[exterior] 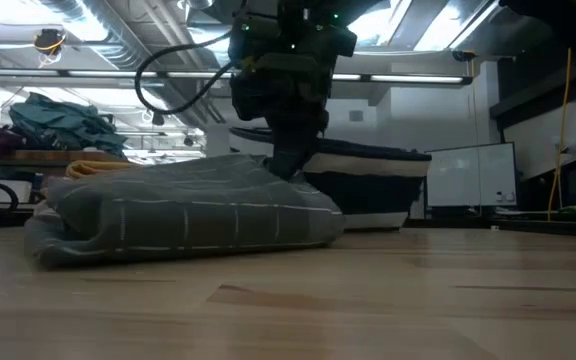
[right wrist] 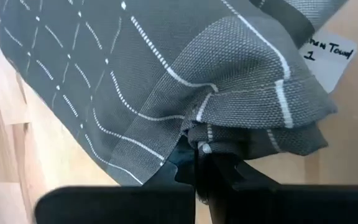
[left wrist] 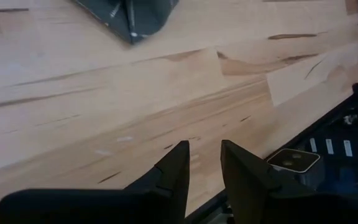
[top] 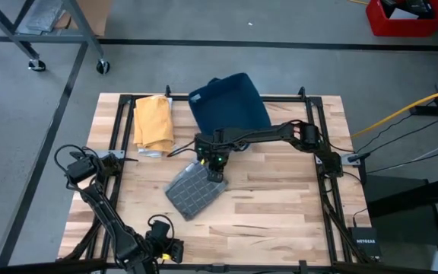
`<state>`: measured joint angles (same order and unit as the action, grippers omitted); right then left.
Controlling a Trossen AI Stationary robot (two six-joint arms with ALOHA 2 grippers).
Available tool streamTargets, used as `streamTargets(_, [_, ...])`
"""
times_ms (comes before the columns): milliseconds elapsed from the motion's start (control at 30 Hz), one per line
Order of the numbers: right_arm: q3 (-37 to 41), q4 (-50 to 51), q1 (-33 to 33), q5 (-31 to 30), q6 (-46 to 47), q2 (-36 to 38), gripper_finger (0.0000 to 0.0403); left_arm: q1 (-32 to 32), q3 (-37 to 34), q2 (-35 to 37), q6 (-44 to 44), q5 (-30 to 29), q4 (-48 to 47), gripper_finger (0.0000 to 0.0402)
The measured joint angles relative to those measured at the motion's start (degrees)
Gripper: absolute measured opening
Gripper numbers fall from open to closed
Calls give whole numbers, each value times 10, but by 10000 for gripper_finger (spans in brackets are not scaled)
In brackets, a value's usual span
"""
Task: Fold towel
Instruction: Stack the gray patterned towel on top of the yellow towel
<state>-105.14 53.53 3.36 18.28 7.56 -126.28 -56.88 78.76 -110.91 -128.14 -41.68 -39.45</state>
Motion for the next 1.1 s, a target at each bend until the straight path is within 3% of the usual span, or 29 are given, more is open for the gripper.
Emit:
streamTargets(533, [-89,-25,0,-22,-4,0,21,6,0,0,31,-1,-1,84])
streamTargets(933, [-97,-32,0,-22,-4,0,133,6,0,-1,52,-1,-2,84])
streamTargets(1100, [-97,-33,0,-22,0,0,171,7,0,-1,-18,-1,-28,81])
